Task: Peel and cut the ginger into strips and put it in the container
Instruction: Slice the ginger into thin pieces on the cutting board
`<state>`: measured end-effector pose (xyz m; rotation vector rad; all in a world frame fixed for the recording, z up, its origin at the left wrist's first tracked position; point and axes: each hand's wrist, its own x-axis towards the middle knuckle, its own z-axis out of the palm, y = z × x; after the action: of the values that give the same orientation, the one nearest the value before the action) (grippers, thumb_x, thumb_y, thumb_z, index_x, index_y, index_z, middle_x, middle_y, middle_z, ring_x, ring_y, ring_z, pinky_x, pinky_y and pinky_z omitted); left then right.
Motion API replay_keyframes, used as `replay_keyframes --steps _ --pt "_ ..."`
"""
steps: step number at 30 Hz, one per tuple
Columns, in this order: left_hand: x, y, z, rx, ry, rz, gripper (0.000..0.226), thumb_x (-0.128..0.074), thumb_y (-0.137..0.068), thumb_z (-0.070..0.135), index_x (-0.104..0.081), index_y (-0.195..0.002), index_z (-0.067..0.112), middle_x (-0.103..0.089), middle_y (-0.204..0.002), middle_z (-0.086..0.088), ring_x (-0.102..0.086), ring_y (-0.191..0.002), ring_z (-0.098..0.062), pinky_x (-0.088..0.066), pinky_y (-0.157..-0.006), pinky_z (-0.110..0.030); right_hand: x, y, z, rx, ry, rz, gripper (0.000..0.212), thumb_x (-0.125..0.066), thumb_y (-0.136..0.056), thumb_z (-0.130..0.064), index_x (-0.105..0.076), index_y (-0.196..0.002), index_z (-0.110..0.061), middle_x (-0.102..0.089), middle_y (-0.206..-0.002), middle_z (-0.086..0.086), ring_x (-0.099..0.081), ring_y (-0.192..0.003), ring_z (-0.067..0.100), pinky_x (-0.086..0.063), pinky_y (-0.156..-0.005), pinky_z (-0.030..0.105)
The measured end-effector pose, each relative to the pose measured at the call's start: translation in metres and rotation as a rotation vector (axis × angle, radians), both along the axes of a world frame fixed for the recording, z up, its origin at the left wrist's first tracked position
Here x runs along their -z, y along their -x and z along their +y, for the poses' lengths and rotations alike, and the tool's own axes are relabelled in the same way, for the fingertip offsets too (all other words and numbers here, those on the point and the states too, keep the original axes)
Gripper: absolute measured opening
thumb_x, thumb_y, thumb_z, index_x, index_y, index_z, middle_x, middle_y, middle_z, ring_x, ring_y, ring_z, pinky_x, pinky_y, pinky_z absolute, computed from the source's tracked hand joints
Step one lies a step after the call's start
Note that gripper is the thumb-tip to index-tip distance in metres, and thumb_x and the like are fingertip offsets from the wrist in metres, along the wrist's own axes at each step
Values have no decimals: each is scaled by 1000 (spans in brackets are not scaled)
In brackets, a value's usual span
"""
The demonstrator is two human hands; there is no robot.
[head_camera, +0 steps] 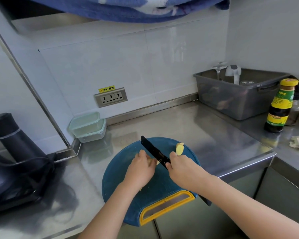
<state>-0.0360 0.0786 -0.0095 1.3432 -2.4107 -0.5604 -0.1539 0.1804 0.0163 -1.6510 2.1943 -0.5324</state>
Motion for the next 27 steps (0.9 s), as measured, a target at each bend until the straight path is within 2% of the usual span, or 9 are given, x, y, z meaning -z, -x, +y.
replay_keyframes --steps 4,7,10,12,16,22,24,27 --pt "-2 2 2 -5 -4 -31 30 -46 -94 44 -42 -106 16 -49 -100 1 -52 -86 -15 -38 -63 -26 6 -4 1 60 -14 -34 12 -37 -101 -22 -38 -96 -11 -48 -78 3 -48 -63 14 -31 -48 21" --pt "-4 4 1 -4 -32 -33 27 -47 -93 41 -42 -102 16 -50 -99 -1 -52 -86 -17 -40 -65 -29 2 -3 -1 143 -75 -255 11 -40 -100 -17 -43 -96 -7 -45 -82 5 -45 -59 13 -32 -47 20" --pt "-5 7 -1 8 -83 -46 24 -46 -93 39 -42 -101 17 -49 -103 -4 -47 -98 -21 -44 -78 -34 -9 5 -4 95 -235 -341 15 -36 -101 -14 -46 -95 -5 -52 -72 12 -51 -47 20 -44 -42 25" --pt "-4 7 -2 13 -123 -38 23 -45 -94 39 -43 -103 18 -48 -107 -3 -44 -104 -22 -44 -86 -38 -11 11 -7 126 -268 -443 19 -33 -99 -15 -48 -93 -5 -51 -65 12 -46 -42 19 -43 -40 26" --pt "-3 5 -3 22 -141 25 17 -49 -94 38 -44 -98 22 -44 -101 1 -46 -100 -20 -44 -78 -34 -7 12 -12 132 -329 -548 20 -35 -95 -16 -51 -99 -5 -50 -63 9 -45 -45 18 -44 -46 27" --pt "2 0 -3 11 -181 152 17 -51 -94 40 -46 -90 23 -46 -97 2 -50 -83 -13 -35 -60 -27 -5 -11 -27 125 -272 -384 22 -30 -99 -12 -46 -87 -2 -50 -60 13 -47 -43 21 -46 -49 30" --pt "1 -2 -3 8 -168 170 16 -49 -95 38 -47 -92 23 -47 -98 2 -49 -86 -12 -36 -62 -27 -8 -12 -31 131 -270 -362 21 -29 -100 -13 -46 -92 -2 -51 -61 13 -48 -43 21 -46 -49 31" --pt "5 -2 -5 0 -75 141 18 -47 -95 36 -49 -96 18 -49 -100 0 -46 -96 -16 -39 -75 -30 -7 -14 -32 144 -266 -363 18 -30 -101 -16 -43 -99 -4 -52 -63 13 -48 -44 20 -46 -48 30"
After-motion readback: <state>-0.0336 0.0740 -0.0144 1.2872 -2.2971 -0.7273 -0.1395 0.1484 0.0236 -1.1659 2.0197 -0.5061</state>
